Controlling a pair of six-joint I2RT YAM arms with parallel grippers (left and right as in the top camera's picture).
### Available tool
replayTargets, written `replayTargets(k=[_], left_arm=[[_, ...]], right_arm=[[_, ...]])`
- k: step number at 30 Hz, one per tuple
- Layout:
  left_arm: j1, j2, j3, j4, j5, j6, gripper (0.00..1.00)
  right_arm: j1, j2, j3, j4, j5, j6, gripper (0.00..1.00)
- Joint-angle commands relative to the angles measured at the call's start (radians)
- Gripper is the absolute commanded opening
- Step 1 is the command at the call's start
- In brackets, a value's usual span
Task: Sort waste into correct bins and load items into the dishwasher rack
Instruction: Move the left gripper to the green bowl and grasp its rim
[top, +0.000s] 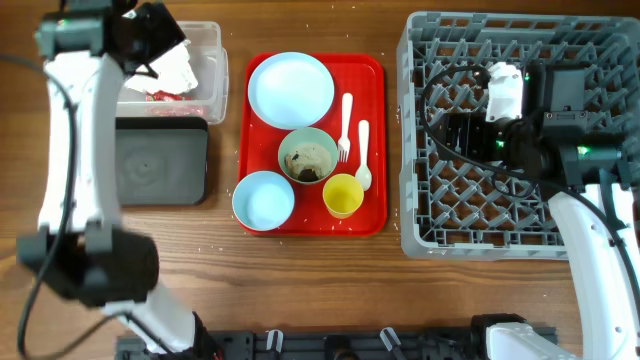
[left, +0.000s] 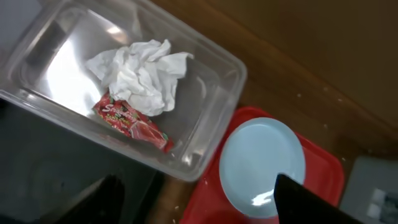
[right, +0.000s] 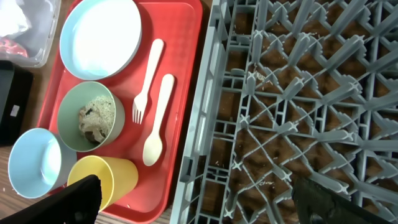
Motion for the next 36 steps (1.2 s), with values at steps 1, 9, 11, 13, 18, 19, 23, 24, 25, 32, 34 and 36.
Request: replayTargets(k=[1,9,11,13,18,19,23,24,25,32,34,36], left_arm=[[-0.061,-0.032,0.014,-0.121,0.114,0.107,0.78],[-0.25,-0.017,-0.019,-0.276,0.116,0.143,0.73],[-0.293,-0.013,-0.046,-0.268,0.116,0.143,0.73],[-0.336,-0.007,-0.087,-0.245,0.116,0.143,0.73],[-0.419,-0.005,-0.223,-0.128,0.116,0.123,0.72],[-0.432,-0.005,-0.238,-0.108,0.116,0.121,0.72],[-0.512,0.007,-0.291,-0.006,0.116,0.121,0.76],[-0.529,0.016,-0.294,0.01,0.116,0.121,0.76],[-0.549,0.032,-0.295,0.025,0.116,0.121,0.76],[-0.615,0.169,-0.295,0.054,0.108,-0.022,0.65],[-0.623,0.2,-0.295,0.068,0.108,-0.056,0.63],[-0.632,0.221,-0.295,0.092,0.103,-0.068,0.6]], right_arm=[[-0.004,0.006,0.019,0.004,-0.006,0.005,1.0],[-0.004,0.006,0.019,0.017,-0.006,0.008,1.0],[-0.004,0.006,0.019,0.017,-0.007,0.008,1.0],[-0.004,0.006,0.019,0.017,-0.01,0.012,1.0],[-0.004,0.006,0.019,0.021,-0.009,0.034,1.0],[-0.004,0.006,0.019,0.021,-0.009,0.034,1.0],[-0.004,0.006,0.019,0.022,-0.009,0.034,1.0],[-0.004,0.006,0.019,0.022,-0.009,0.034,1.0],[-0.004,0.006,0.019,0.022,-0.009,0.034,1.0],[-0.004,0.006,0.019,0.021,-0.009,0.034,1.0],[-0.004,0.006,0.019,0.021,-0.009,0.034,1.0],[-0.004,0.006,0.019,0.021,-0.01,0.035,1.0]])
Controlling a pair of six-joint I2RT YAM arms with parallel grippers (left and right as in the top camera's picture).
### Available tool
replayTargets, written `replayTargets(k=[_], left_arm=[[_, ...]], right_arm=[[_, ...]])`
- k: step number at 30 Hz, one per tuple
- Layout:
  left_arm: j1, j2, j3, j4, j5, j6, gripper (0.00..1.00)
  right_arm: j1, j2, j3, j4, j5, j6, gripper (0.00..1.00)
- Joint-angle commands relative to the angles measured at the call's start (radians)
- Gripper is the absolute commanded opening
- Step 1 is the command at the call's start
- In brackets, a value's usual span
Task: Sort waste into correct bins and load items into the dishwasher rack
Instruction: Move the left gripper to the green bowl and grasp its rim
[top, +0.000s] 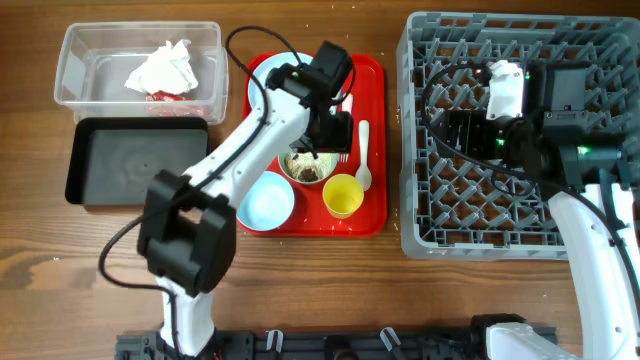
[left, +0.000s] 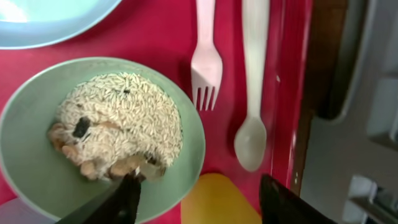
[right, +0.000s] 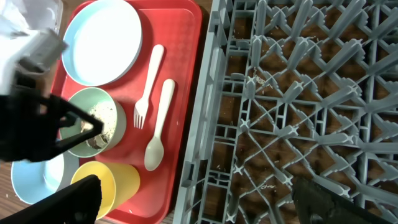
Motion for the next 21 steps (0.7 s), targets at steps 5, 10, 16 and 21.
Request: replayTargets(k=[5,10,16,21], left_arm=[[-0.027,0.079,-0.006,0.07,-0.049,-0.107,0.54],[-0.031,0.13,-0.006,0.076,-0.055,-0.113,0.46],[-0.032,0.16,-0.006,0.09,-0.055,-0.116,0.33],[-0.037,0.161,-0.006,0.095,-0.056,-0.116,0.24]], right_arm=[[-0.004,0.006,0.019,0.005,-0.009,0.04,1.0],[-0.004,0.006,0.019,0.005,-0.009,0.04,1.0],[-0.004,0.006,0.019,0.005,-0.009,0.04,1.0],[-0.004,0.006,0.019,0.008,-0.009,0.04,1.0]])
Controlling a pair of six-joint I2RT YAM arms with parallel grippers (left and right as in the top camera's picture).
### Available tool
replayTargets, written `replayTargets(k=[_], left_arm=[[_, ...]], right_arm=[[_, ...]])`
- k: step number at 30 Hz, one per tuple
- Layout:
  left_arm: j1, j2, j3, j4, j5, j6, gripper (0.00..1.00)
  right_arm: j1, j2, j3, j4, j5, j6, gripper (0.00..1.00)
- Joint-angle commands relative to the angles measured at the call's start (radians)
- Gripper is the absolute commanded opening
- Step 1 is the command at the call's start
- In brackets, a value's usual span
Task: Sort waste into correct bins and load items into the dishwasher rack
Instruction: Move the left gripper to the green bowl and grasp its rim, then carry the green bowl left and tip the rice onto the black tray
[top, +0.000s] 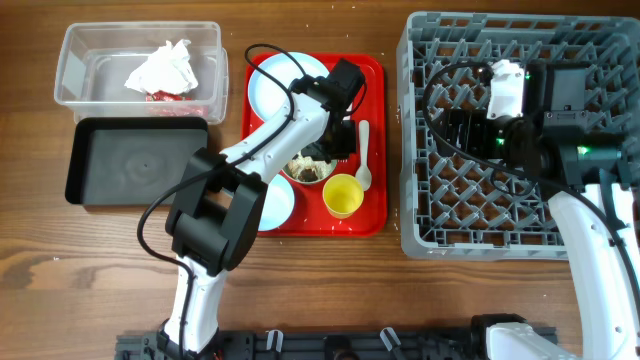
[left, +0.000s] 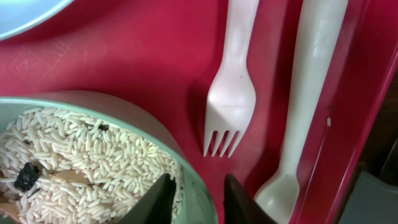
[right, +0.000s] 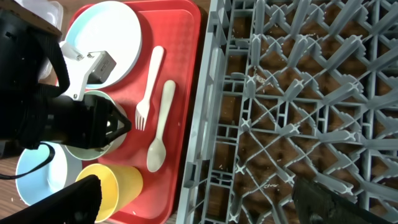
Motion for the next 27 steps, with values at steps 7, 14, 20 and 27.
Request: replayTargets(k=[7,14,20,27], left_arm=[[-0.01,0.014,-0.005,0.01,-0.021,-0.006,0.21],[-0.01,0.014,-0.033,0.033,-0.033,-0.011,0.2],[-0.01,0.014,-0.034,0.036,-0.033,-0.011,0.04],[-0.01,0.013,-0.034,0.035,-0.032,-0.01,0.04]], right_arm=[[-0.004,0.006,0.019,0.006,-0.009,0.014,1.0],[-0.004,0.006,0.019,0.006,-0.01,0.015,1.0],[-0.004,0.006,0.019,0.006,-0.009,0.015,1.0],[-0.004,0.006,0.019,0.004,-0.009,0.015,1.0]])
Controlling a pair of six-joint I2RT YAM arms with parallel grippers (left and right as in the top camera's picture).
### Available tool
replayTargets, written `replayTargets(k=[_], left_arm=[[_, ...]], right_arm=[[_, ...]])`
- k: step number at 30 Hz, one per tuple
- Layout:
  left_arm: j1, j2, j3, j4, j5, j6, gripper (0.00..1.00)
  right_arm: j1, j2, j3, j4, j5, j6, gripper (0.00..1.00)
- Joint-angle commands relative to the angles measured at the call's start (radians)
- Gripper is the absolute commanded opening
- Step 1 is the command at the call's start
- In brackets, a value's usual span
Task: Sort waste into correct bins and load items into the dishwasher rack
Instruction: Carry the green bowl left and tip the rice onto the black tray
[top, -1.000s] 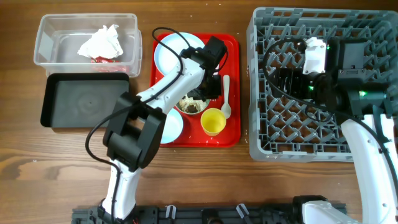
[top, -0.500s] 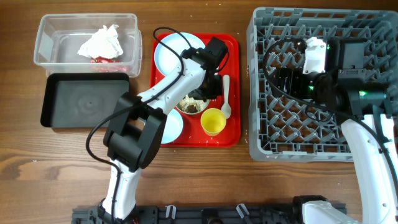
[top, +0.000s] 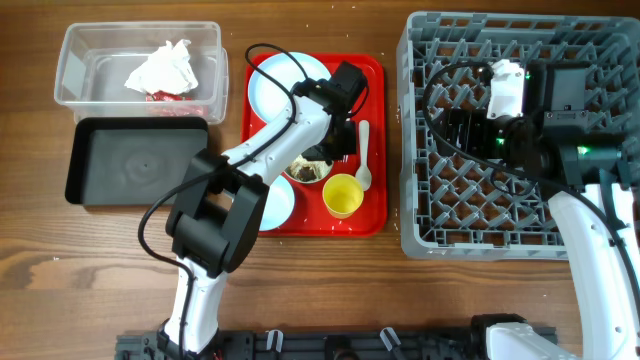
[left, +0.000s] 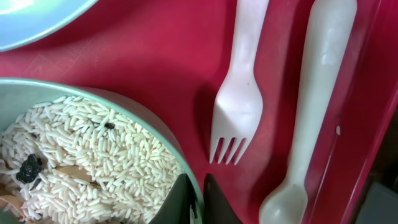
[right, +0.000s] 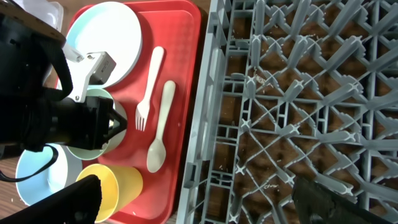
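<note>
A green bowl (top: 305, 168) of rice and scraps stands mid-tray on the red tray (top: 375, 75). My left gripper (left: 198, 198) is shut on the right rim of this bowl (left: 149, 118), one finger inside against the rice, the other outside. A white fork (left: 239, 112) and spoon (left: 317, 93) lie just right of it. The grey dishwasher rack (top: 420, 210) stands at the right. My right gripper (right: 199, 202) hangs open above it, holding nothing.
On the tray are also a light blue plate (top: 285, 85), a blue bowl (top: 268, 200) and a yellow cup (top: 342, 195). A clear bin (top: 75, 50) with crumpled tissue and a red wrapper sits far left, a black bin (top: 135, 160) in front of it.
My left gripper's jaws stood apart astride the green bowl's right rim; now they are shut on it. The right arm has not moved.
My left gripper hung open over the clear bin, where the tissue and red wrapper lay. Then it was open above the green bowl on the tray. After that its jaws straddled the bowl's right rim, and now they grip it. The right arm stayed over the rack.
</note>
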Motion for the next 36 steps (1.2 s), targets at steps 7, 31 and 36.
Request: replayTargets(k=[7,31,36], left_arm=[[0.017,-0.053,0.086,-0.09,0.014,0.019,0.04],[0.402,-0.414,0.111,-0.379,0.147,0.14,0.04],[0.531,-0.412,0.111,-0.433,0.195,0.226,0.04]], right_arm=[[-0.004,0.006,0.019,0.006,-0.008,0.014,1.0],[-0.004,0.006,0.019,0.017,0.021,0.012,1.0],[-0.004,0.006,0.019,0.018,0.021,0.011,1.0]])
